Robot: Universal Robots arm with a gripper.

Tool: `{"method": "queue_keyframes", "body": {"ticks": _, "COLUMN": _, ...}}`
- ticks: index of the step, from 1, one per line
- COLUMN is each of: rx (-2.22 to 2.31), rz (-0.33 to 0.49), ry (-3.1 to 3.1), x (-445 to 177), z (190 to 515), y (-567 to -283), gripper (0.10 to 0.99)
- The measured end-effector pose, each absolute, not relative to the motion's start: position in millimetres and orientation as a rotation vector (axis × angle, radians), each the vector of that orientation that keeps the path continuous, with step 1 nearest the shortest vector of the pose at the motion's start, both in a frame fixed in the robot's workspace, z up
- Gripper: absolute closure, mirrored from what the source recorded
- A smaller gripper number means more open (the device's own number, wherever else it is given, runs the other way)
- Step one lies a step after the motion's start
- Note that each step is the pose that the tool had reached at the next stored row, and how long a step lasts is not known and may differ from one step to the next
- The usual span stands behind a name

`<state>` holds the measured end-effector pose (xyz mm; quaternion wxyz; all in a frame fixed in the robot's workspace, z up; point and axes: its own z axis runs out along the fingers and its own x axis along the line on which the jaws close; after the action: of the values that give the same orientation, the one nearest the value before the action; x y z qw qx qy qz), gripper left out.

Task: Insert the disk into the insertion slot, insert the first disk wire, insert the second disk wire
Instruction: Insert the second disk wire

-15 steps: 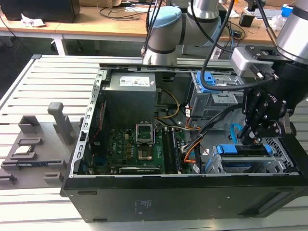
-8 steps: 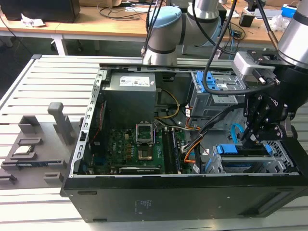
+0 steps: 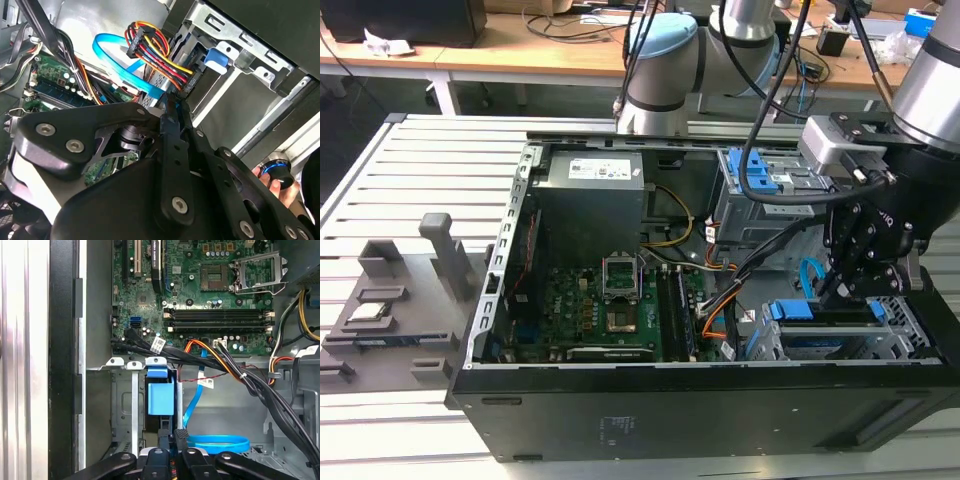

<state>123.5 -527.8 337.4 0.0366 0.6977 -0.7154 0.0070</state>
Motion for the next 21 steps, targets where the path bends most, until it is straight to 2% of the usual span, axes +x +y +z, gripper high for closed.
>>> {"method": "queue_keyframes", "body": {"ticks": 2, "rx": 2.143, "rz": 0.02, "ry": -2.197, "x": 123.5, "z": 336.9, "y": -527.8, "gripper": 0.918}}
{"method": "queue_keyframes", "body": {"ticks": 3, "rx": 2.143, "rz": 0.021, "ry": -2.197, "x": 123.5, "z": 337.1, "y": -527.8, "gripper": 0.851}}
{"method": "queue_keyframes", "body": {"ticks": 10, "rx": 2.143, "rz": 0.022, "ry": -2.197, "x": 123.5, "z": 363.1, "y": -524.9, "gripper": 0.851}}
{"method": "queue_keyframes", "body": {"ticks": 12, "rx": 2.142, "rz": 0.022, "ry": -2.197, "x": 123.4, "z": 371.4, "y": -523.8, "gripper": 0.867}}
{"method": "queue_keyframes", "body": {"ticks": 14, "rx": 2.143, "rz": 0.022, "ry": -2.197, "x": 123.5, "z": 381.5, "y": -523.5, "gripper": 0.98}}
{"method": "queue_keyframes", "body": {"ticks": 21, "rx": 2.142, "rz": 0.022, "ry": -2.197, "x": 123.5, "z": 383.6, "y": -523.5, "gripper": 0.98}}
